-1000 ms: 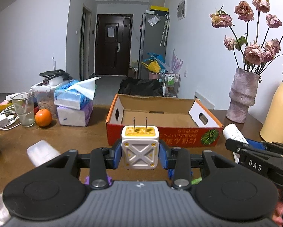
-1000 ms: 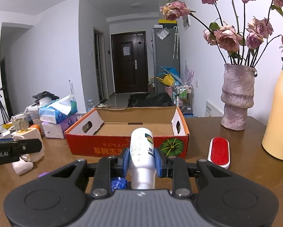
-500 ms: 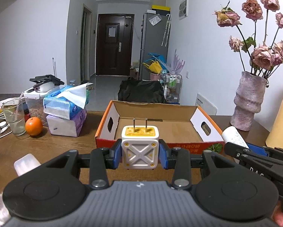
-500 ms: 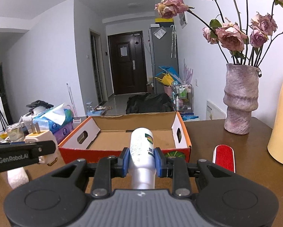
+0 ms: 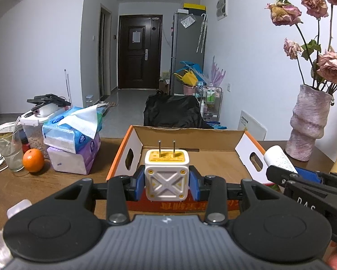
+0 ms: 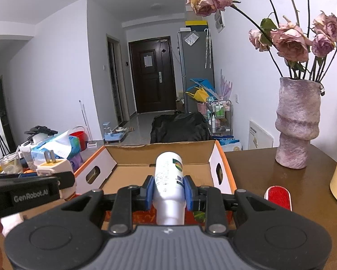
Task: Organize rigid objects
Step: 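Carry the plug adapter and spray bottle with both tools into the cardboard box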
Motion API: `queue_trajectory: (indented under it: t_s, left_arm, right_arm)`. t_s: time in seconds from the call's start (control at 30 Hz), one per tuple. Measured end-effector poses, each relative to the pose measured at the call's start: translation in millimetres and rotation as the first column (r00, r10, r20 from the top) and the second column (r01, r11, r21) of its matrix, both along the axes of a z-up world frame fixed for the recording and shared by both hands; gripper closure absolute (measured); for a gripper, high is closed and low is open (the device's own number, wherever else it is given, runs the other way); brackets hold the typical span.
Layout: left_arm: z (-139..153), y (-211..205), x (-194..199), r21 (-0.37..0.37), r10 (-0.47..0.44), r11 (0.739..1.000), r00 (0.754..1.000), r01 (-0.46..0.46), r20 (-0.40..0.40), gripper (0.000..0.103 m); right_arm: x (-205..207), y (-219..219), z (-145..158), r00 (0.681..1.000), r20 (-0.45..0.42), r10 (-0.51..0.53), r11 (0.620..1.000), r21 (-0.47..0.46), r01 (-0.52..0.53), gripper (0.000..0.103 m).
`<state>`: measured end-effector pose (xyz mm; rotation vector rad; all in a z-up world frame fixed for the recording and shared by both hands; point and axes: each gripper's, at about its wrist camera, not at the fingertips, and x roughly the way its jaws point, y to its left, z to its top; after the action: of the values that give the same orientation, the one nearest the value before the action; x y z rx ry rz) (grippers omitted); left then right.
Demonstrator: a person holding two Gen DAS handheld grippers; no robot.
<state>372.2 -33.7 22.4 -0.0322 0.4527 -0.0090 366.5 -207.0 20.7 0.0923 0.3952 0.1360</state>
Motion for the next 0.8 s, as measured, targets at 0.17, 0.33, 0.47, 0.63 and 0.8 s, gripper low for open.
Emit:
queue_trajectory:
  t_s: [0.17, 0.33, 0.47, 0.63, 0.8]
  left_arm:
    - [-1, -2, 17, 0.005, 0.005, 1.000, 1.000, -0.005, 0.002, 0.063]
    - [-1, -4, 32, 0.017, 0.006, 1.000, 1.000, -0.006, 0.007, 0.063]
    - [-1, -6, 47, 0.026, 0.006, 1.000, 1.000, -0.007, 0.010, 0.063]
    - [-4, -8, 67, 0.042, 0.015, 0.999, 1.000, -0.016, 0.006, 0.063]
    - [-7, -10, 86, 0.050, 0.023, 0.999, 1.000, -0.023, 0.001, 0.063]
  right_arm:
    - [19, 2, -2, 1.000, -0.008, 0.001, 1.000, 0.000, -0.001, 0.076]
    - [35, 3, -2, 1.000, -0.011, 0.004, 1.000, -0.007, -0.004, 0.076]
    - [48, 3, -2, 1.000, -0.016, 0.003, 1.000, -0.011, -0.003, 0.076]
    - [63, 2, -2, 1.000, -0.021, 0.002, 1.000, -0.019, -0.003, 0.076]
    - [79, 1, -2, 1.000, -0.028, 0.003, 1.000, -0.028, -0.004, 0.076]
